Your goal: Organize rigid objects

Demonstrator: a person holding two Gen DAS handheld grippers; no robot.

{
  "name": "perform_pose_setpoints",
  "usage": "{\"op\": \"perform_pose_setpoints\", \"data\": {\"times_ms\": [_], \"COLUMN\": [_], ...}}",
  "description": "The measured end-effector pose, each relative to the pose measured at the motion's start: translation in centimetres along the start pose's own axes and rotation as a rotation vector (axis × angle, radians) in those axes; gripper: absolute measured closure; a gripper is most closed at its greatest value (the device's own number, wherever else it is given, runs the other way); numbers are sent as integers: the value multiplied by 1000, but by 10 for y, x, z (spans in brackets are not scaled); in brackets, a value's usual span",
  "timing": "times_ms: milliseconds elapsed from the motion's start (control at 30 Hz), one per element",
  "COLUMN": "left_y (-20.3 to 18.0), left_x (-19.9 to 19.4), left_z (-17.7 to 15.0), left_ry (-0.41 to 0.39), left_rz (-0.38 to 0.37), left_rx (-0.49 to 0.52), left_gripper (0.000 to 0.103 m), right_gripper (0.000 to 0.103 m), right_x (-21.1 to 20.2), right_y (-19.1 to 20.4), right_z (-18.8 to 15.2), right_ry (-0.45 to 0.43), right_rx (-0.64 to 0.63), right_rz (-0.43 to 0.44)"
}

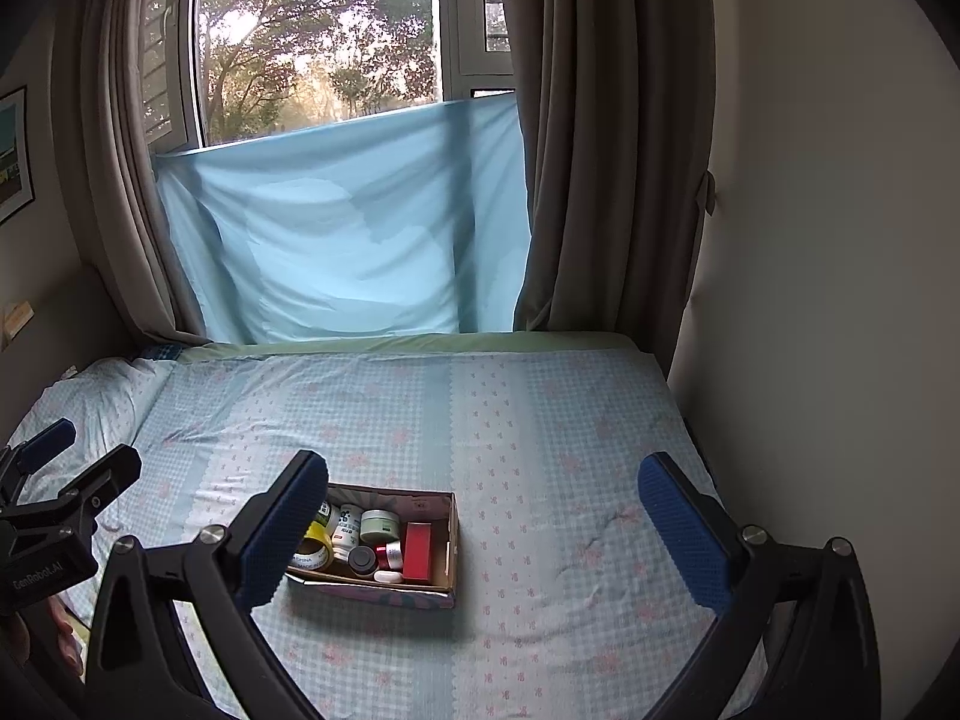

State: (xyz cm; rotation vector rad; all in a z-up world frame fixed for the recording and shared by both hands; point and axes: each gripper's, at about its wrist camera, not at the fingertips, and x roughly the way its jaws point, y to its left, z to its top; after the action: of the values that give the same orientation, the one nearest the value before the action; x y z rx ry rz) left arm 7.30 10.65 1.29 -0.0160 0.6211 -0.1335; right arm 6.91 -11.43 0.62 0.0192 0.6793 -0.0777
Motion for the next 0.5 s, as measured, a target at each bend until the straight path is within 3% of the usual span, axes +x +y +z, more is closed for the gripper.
{"op": "perform_pose_setpoints", "data": {"times_ms": [500], "left_y": [2], "left_x": [2], "left_z": [2], "left_ry": [-10], "left_rz": [10], "left_rx": [-4], "left_gripper": [0], "right_gripper": [0], "right_x": [-2], "right_y": [2], "right_z": [4], "right_ry": [-11], "right_rx": [-6], "right_rz": [-6]}}
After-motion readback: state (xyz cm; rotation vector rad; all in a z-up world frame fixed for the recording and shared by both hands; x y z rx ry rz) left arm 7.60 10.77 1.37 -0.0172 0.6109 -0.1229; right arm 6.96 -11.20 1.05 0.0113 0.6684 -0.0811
